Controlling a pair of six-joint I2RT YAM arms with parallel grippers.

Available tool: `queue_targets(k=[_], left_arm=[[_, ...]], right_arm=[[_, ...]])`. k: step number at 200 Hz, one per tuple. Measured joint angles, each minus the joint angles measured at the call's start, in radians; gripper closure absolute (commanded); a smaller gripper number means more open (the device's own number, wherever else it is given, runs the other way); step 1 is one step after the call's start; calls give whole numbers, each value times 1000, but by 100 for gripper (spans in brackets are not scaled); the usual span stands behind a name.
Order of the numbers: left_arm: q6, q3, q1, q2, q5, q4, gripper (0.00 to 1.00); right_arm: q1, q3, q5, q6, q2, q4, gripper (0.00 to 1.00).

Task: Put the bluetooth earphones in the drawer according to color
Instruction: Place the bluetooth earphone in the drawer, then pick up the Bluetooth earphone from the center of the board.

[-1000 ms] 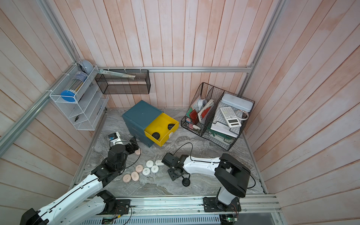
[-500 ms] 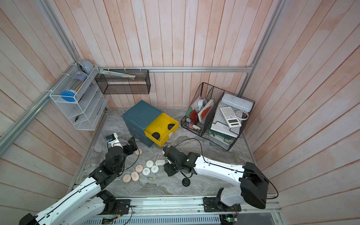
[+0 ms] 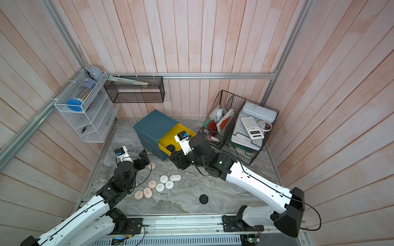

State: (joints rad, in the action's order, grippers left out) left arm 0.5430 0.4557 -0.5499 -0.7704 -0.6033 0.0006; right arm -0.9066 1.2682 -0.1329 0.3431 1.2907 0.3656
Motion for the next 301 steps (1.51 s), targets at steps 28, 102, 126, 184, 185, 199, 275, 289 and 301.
queue_targets(k=[28, 102, 126, 184, 185, 199, 275, 289, 301], left_arm=[[0, 0, 0, 0, 0, 0, 0], [0, 0, 0, 0, 0, 8, 0], [0, 0, 0, 0, 1, 8, 0], [0, 0, 0, 0, 2, 8, 0], [0, 0, 0, 0, 2, 8, 0], [0, 0, 0, 0, 4, 8, 0], [0, 0, 0, 8, 23, 15, 0], [1, -5, 0, 19, 27, 16, 0], [2, -15, 0, 35, 31, 23, 0]], right_arm=[[104, 104, 8, -24, 91, 3, 59], [261, 333, -8, -69, 390, 38, 57], [262, 409, -31, -83, 474, 56, 48], [262, 461, -61, -88, 527, 98, 19], [262, 462, -61, -89, 526, 98, 19], [262, 464, -63, -87, 519, 109, 19], [253, 248, -59, -70, 219, 117, 19], [243, 153, -55, -58, 141, 107, 18], [233, 73, -52, -47, 87, 104, 19]])
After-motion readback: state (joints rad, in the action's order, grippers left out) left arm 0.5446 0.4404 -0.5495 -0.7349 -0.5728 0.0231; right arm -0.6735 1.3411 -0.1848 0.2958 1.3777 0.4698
